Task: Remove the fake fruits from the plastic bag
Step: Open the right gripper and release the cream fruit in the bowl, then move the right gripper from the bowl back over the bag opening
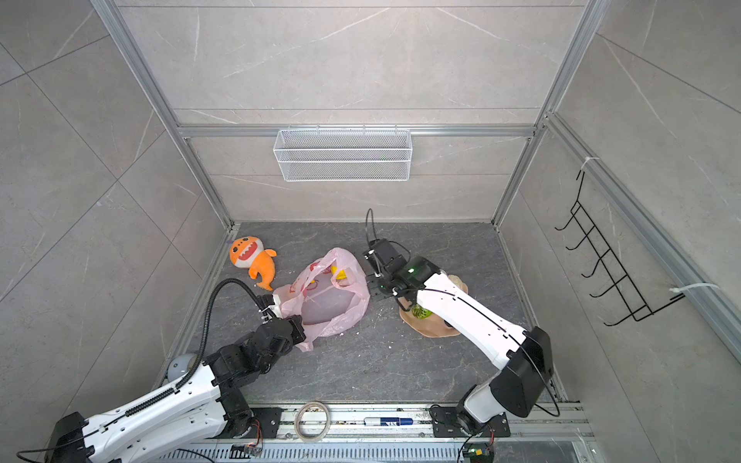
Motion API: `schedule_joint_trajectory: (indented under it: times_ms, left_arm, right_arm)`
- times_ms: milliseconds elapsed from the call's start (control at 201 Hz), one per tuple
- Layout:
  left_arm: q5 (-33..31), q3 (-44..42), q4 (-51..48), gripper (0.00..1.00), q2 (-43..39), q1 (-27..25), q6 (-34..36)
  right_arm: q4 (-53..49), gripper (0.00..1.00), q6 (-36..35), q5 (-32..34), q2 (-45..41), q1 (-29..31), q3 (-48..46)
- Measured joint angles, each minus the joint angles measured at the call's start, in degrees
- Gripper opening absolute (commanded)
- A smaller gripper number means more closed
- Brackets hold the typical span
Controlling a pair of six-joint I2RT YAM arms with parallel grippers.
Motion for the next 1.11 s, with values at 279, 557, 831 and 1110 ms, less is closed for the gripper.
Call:
schedule_joint_trajectory:
  times_ms: [279,557,831,1110]
  left_arm:
    - [0.13,0.00,0.37,0.00,0.04,0.00,-0.02]
    - [1.03,0.00,0.31,0.00,-2.82,0.00,-0.02]
    - [1.31,-0.02,0.28,0.00,-4.26,0.00,-0.28]
    - [3.04,-0.52,0.57,0.00,-2.25,0.00,-1.16]
  right_arm:
    - [11.72,0.38,4.42,-4.11,15.98,9.16,8.09]
    - [18.56,0.33,8.44,-4.76,29.88,9.86,13.46]
    - [21.07,0.33,9.75,0.68,39.41,9.81,21.18]
    - [22.40,0.38,11.21,9.68,42.69,7.91,21.66]
